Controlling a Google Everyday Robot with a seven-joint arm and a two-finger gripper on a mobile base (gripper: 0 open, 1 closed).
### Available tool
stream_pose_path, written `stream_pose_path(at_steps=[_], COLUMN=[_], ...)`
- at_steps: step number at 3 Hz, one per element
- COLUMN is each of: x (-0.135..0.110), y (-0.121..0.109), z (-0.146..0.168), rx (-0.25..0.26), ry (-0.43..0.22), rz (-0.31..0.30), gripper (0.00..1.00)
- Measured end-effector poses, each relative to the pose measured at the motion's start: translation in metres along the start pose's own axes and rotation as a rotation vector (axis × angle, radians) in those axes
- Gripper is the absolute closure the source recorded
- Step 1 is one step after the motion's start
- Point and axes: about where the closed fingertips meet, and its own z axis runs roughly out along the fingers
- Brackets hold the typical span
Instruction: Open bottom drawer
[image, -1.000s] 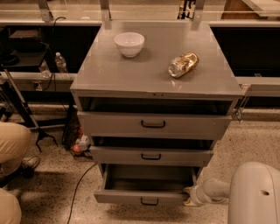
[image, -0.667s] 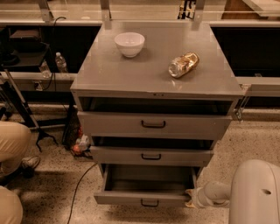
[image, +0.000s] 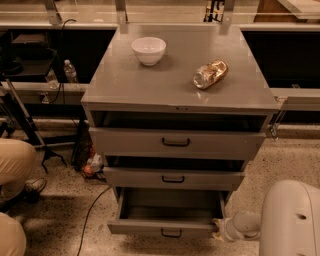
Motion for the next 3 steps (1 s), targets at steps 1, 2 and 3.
stream_pose_path(at_steps=[1,2,3], x=[0.003,0.009,0.009], y=[0.015,0.047,0.052], z=[-0.003,-0.008,-0.009], rx=[-0.01,-0.024,-0.026], ry=[0.014,0.018,0.018], rz=[-0.006,0.015,0.022], gripper=[1.0,1.0,1.0])
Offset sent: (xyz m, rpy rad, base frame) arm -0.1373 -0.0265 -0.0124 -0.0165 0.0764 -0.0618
